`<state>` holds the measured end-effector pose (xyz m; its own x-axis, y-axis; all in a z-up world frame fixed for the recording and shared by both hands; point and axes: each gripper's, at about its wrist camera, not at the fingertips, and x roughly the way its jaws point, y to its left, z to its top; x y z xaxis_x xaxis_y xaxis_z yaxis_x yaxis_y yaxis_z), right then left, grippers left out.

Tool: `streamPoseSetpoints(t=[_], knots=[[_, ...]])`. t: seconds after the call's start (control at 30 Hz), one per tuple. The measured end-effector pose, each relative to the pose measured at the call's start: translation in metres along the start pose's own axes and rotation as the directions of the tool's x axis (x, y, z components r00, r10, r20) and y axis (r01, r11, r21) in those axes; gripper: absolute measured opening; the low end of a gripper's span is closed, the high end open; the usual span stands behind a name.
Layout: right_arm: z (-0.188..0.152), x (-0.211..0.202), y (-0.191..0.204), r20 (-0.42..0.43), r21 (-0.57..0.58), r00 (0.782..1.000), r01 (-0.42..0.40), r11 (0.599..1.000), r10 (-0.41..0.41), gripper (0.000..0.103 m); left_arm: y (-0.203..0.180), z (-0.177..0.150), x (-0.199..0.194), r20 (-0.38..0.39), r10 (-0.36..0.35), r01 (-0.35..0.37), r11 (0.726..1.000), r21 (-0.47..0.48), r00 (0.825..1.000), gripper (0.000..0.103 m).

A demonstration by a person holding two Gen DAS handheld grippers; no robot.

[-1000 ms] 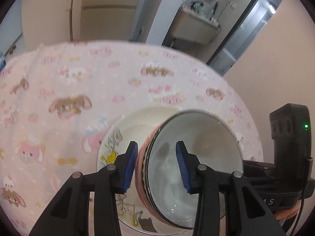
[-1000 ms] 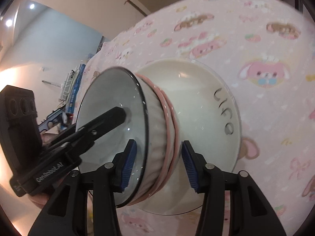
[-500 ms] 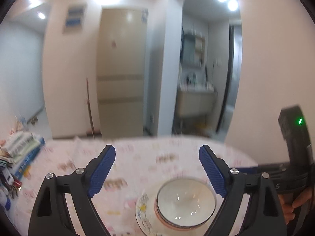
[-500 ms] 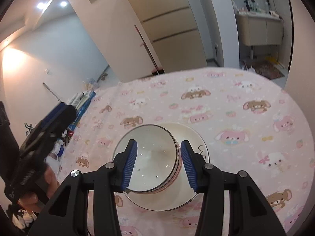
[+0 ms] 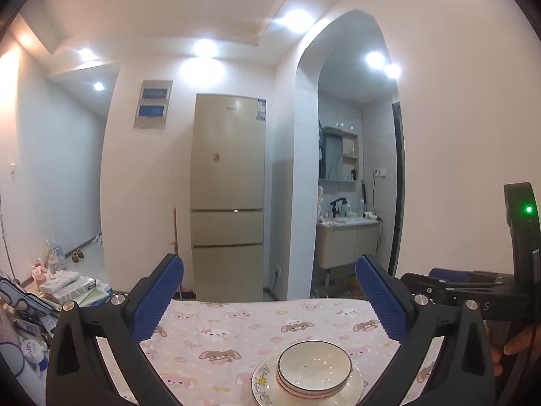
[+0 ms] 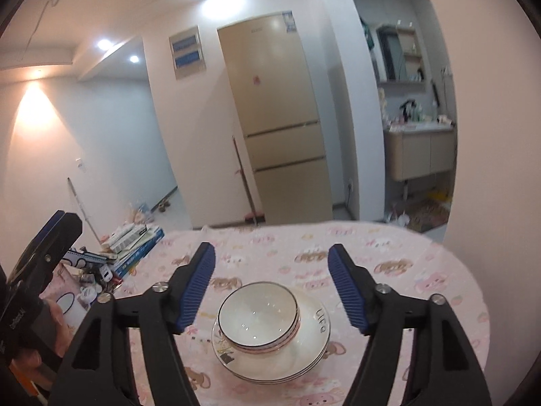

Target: Organize plates and bowls

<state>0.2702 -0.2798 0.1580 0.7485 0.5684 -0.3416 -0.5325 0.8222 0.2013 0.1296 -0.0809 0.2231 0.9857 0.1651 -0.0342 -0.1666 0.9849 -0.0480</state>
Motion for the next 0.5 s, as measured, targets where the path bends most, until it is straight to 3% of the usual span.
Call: streamPoseSetpoints(t=[0.07,0.2,0.37,0.5], knots=[[-0.001,-0.015,0.009,0.04,-0.045,0.998,0.046,0.998,-0.045,0.076,-0.002,0.002,-0.014,0.024,0.001,-0.001,1.0,-0.002,1.0,0.103],[-0.007,-0.047,0.023,0.174,-0.08,0.98,0.115,0.99,-0.1,0.103,-0.006,0.009,-0.035,0.058,0.006,-0.008,0.999,0.042,0.998,0.103],[-0.017,-0.088,0.03,0.348,-0.062,0.928,0.162,0.985,-0.131,0.103,-0.014,0.002,-0.063,0.114,0.034,-0.042,0.997,0.069,0.993,0.103],[-0.024,-0.101,0.035,0.371,-0.075,0.921,0.155,0.985,-0.116,0.103,-0.01,-0.009,-0.08,0.143,0.044,-0.051,0.998,0.042,0.989,0.103]])
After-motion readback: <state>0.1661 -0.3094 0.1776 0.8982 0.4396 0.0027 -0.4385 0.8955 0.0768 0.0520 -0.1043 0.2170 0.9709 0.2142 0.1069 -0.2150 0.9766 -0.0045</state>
